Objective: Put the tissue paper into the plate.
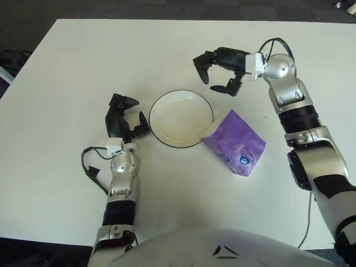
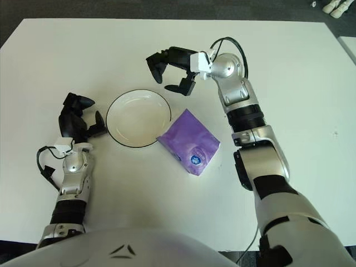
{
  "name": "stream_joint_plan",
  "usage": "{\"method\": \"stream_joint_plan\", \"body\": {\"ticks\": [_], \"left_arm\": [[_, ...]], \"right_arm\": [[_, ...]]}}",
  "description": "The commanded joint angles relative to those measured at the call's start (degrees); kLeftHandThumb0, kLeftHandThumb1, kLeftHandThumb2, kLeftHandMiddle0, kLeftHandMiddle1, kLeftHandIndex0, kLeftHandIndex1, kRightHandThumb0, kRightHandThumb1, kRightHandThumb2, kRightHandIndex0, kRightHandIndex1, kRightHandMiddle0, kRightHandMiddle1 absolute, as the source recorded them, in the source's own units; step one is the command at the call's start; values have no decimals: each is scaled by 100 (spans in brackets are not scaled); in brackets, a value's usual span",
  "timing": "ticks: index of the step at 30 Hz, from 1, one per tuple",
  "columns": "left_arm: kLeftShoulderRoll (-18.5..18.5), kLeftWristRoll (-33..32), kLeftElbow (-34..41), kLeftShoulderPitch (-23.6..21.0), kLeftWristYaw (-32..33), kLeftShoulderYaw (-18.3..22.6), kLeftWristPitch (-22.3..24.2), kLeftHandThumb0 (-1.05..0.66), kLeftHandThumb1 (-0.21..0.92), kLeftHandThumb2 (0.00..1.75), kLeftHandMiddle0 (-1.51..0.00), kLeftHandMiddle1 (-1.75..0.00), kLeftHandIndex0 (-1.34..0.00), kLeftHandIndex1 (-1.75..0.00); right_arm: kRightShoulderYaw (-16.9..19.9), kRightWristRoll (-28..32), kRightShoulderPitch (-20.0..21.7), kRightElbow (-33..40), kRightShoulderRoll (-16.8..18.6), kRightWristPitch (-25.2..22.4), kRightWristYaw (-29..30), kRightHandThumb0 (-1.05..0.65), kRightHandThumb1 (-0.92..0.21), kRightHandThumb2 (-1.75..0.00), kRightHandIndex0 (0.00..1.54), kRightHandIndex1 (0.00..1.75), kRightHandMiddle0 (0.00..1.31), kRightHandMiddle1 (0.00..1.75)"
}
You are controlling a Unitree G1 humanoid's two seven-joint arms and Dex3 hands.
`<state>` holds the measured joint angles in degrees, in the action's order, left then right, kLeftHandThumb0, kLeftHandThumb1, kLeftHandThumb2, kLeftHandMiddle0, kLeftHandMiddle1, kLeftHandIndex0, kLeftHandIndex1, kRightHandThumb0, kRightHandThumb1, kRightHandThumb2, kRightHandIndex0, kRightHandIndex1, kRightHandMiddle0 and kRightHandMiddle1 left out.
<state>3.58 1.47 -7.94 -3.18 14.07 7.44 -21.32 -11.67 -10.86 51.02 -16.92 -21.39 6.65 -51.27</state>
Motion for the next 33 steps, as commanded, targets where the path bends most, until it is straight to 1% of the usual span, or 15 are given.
{"method": "stream_joint_plan", "body": {"ticks": [1, 2, 3, 5, 7, 9, 10, 13, 15, 20, 23, 25, 27, 30, 33], "left_arm": [[6, 88, -721, 640, -42, -13, 281, -1, 3, 166, -79, -175, -64, -173], [6, 69, -741, 632, -54, -7, 282, -1, 2, 166, -80, -175, -64, -173], [6, 56, -755, 626, -63, -3, 283, -1, 2, 166, -80, -175, -64, -173], [9, 32, -775, 616, -78, 7, 292, -1, 1, 167, -80, -175, -64, -174], [24, 23, -779, 609, -63, 15, 309, -1, 1, 167, -80, -175, -65, -174], [37, 42, -762, 590, -39, 5, 350, -1, 1, 167, -80, -175, -65, -173], [37, 54, -766, 583, -37, -3, 351, -1, 1, 167, -80, -175, -66, -173], [30, 51, -809, 558, -61, -11, 318, -1, 1, 167, -79, -175, -66, -173], [23, 22, -848, 538, -94, -9, 292, -1, 1, 167, -79, -175, -67, -173], [25, -1, -933, 497, -109, -3, 206, -1, 3, 165, -76, -175, -66, -174], [31, 15, -966, 484, -88, -6, 159, -1, 6, 162, -73, -175, -65, -174], [39, 33, -982, 480, -71, -11, 126, -1, 7, 161, -71, -175, -65, -174], [46, 46, -994, 477, -60, -14, 104, -1, 8, 159, -69, -175, -64, -174], [59, 50, -997, 475, -57, -18, 77, -1, 10, 158, -69, -175, -63, -174], [67, 59, -983, 475, -43, -21, 95, -1, 10, 157, -68, -175, -62, -175]], "right_arm": [[1487, 95, -3140, 4216, -123, -3340, 434, -40, -54, -103, 18, 129, 43, 174], [1848, 356, -3607, 4677, 210, -3239, 686, -39, -66, -87, 14, 127, 36, 174], [2074, 529, -3908, 4982, 417, -3168, 848, -47, -71, -84, 11, 124, 28, 166], [2310, 771, -4261, 5275, 589, -2864, 1004, -67, -81, -83, 5, 111, 12, 142], [2085, 601, -4054, 5073, 692, -2816, 1244, -75, -86, -82, 2, 103, 6, 130], [1751, 115, -3766, 4853, 655, -2423, 1495, -82, -89, -84, 1, 89, 2, 114], [1679, -41, -3732, 4798, 610, -2298, 1554, -83, -90, -85, 1, 85, 2, 110], [1560, -202, -3708, 4513, 528, -2243, 1697, -88, -91, -91, 0, 67, 1, 88], [1433, -263, -3643, 4477, 476, -2334, 1730, -89, -92, -95, 0, 54, 0, 72], [1188, -360, -3780, 4843, 296, -2298, 1787, -89, -92, -98, 0, 36, 0, 49], [1087, -367, -3872, 5148, 255, -2476, 1837, -90, -92, -94, 0, 26, 0, 40], [1061, -269, -4085, 5848, 226, -2842, 1761, -90, -92, -90, 0, 21, 0, 34], [1057, -167, -4230, 6337, 186, -3125, 1702, -93, -92, -79, 0, 9, 0, 21], [1290, 251, -4337, 6669, -74, -3434, 1379, -96, -92, -70, 0, 3, 0, 9], [1418, 470, -4262, 6925, -386, -3836, 1161, -100, -92, -63, 0, 1, 0, 3]]}}
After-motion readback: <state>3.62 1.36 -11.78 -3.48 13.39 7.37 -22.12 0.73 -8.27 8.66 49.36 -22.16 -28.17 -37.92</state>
